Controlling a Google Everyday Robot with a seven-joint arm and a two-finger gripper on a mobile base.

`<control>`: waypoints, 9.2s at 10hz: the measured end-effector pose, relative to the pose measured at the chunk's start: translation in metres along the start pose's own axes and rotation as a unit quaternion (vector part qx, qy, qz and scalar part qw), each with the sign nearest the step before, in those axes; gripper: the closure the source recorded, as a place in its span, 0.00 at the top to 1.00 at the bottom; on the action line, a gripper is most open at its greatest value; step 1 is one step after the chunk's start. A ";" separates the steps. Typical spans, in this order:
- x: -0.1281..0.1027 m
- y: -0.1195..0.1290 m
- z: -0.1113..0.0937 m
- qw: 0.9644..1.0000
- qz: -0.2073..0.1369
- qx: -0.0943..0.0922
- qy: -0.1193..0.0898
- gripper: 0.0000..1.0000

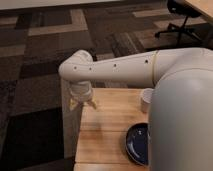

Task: Place the pepper in the ceramic bowl

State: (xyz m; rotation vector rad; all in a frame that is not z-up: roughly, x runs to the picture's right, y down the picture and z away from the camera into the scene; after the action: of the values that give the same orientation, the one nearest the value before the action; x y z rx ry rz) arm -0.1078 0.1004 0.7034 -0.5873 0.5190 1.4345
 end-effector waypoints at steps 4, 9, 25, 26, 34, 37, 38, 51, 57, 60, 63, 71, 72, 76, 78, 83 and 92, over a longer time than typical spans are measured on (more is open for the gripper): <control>0.000 0.000 0.000 1.000 0.000 0.000 0.000 0.65; 0.000 0.000 0.000 1.000 0.000 0.000 0.000 0.65; 0.000 0.000 -0.001 1.000 0.000 0.000 -0.001 0.65; 0.000 0.000 -0.001 1.000 0.000 0.000 -0.001 0.65; 0.020 -0.090 -0.028 0.995 0.086 0.044 -0.027 0.65; 0.058 -0.172 -0.039 0.991 0.120 0.061 -0.027 0.65; 0.057 -0.170 -0.039 0.991 0.119 0.059 -0.028 0.65; 0.099 -0.323 -0.038 0.989 0.118 0.062 -0.059 0.65; 0.099 -0.325 -0.037 0.989 0.118 0.064 -0.058 0.65; 0.113 -0.368 -0.043 0.982 0.141 0.106 -0.073 0.65; 0.121 -0.418 -0.043 0.978 0.174 0.061 -0.099 0.65; 0.161 -0.483 -0.020 0.982 0.157 0.016 -0.101 0.65; 0.177 -0.496 -0.003 0.979 0.182 0.022 -0.091 0.65; 0.202 -0.516 0.052 0.963 0.257 -0.039 -0.079 0.65; 0.210 -0.525 0.069 0.959 0.270 -0.051 -0.073 0.65; 0.221 -0.533 0.093 0.959 0.276 -0.056 -0.043 0.65; 0.216 -0.536 0.099 0.965 0.262 0.000 -0.011 0.00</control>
State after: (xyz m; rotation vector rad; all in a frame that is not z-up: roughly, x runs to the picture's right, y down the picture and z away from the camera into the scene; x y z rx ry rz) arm 0.4406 0.3046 0.6705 -0.4487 0.6893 1.9382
